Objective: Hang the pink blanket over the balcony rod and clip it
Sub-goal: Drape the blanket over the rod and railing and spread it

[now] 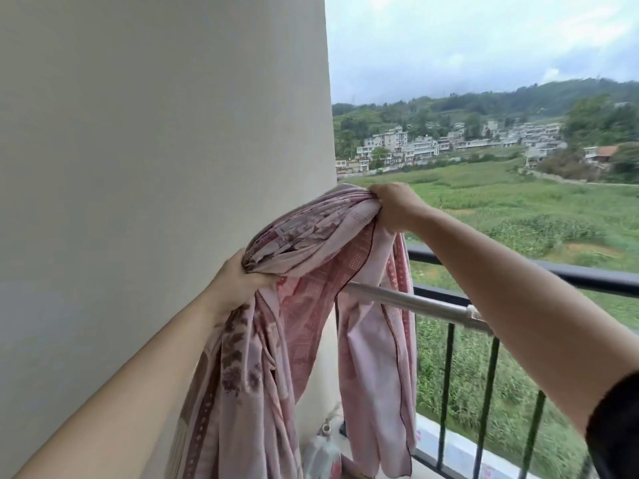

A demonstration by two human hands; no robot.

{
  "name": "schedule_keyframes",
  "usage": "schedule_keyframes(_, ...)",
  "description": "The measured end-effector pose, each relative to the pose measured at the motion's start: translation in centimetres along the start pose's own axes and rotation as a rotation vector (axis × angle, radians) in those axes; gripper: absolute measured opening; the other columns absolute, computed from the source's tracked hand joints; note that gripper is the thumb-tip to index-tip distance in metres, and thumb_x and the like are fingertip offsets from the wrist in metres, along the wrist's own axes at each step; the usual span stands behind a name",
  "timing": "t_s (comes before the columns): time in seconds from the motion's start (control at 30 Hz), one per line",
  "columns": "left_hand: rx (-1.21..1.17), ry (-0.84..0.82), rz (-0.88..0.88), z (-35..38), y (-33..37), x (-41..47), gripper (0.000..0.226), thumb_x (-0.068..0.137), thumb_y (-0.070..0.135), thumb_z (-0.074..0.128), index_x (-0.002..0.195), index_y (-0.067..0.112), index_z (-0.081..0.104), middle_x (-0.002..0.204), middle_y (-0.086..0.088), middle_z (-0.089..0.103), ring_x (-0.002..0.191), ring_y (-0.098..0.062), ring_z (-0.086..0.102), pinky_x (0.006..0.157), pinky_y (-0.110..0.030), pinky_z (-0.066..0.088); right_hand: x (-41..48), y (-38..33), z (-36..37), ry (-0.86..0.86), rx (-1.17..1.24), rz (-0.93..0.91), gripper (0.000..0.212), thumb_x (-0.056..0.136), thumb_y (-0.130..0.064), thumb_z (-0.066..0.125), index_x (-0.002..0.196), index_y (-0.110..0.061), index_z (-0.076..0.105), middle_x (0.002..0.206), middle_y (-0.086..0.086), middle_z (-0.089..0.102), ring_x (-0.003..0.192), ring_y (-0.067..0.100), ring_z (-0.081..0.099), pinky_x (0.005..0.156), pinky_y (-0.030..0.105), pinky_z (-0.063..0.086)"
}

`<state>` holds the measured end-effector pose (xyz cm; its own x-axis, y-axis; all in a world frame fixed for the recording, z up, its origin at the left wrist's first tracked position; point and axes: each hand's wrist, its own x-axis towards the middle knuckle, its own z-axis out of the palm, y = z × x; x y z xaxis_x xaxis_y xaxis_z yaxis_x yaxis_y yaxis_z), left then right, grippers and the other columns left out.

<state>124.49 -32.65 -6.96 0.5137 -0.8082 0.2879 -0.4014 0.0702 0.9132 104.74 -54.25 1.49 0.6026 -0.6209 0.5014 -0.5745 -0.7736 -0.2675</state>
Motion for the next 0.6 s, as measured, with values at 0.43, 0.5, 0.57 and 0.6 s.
schedule_keyframes(0.43, -0.065, -0.035, -0.136, 4.6, -4.3, 8.3, 0.031, 0.066, 0.028, 0.080, 0.094, 0.019, 0.076, 0.090, 0.001, 0.077, 0.089, -0.020, 0.072, 0.093, -0.041, 0.056, -4.8, 1.7, 6.5, -0.153, 0.006, 0.345, 0.065, 0.095, -0.060, 0.046, 0.074, -0.003, 0.069, 0.073, 0.010, 0.071, 0.059, 0.018, 0.060, 0.063, 0.035, 0.057)
schedule_keyframes(0.5, -0.050, -0.083, -0.155, 4.1, -4.2, 8.7, 0.038, 0.062, 0.029, 0.082, 0.097, 0.016, 0.075, 0.089, -0.003, 0.077, 0.087, -0.024, 0.073, 0.090, -0.042, 0.058, -6.5, 0.7, 7.2, -0.094, -0.120, 0.310, 0.065, 0.095, -0.064, 0.041, 0.058, -0.012, 0.056, 0.058, 0.002, 0.058, 0.049, 0.016, 0.048, 0.055, 0.029, 0.046)
schedule_keyframes(0.57, -0.035, -0.166, -0.152, 3.1, -3.9, 8.6, 0.036, 0.065, 0.024, 0.087, 0.096, 0.012, 0.074, 0.091, -0.007, 0.076, 0.088, -0.026, 0.073, 0.090, -0.043, 0.057, -8.3, -0.4, 7.5, 0.048, -0.113, 0.217, 0.051, 0.096, -0.054, 0.048, 0.064, -0.017, 0.062, 0.065, -0.002, 0.059, 0.055, 0.012, 0.051, 0.056, 0.028, 0.047)
schedule_keyframes(0.6, -0.038, -0.218, -0.137, 2.7, -3.6, 8.3, 0.037, 0.065, 0.024, 0.089, 0.097, 0.012, 0.074, 0.092, -0.007, 0.076, 0.089, -0.024, 0.073, 0.091, -0.041, 0.057, -9.1, -0.8, 7.3, 0.169, -0.092, 0.184, 0.042, 0.096, -0.047, 0.053, 0.073, -0.015, 0.068, 0.073, -0.002, 0.063, 0.060, 0.011, 0.055, 0.059, 0.026, 0.050)
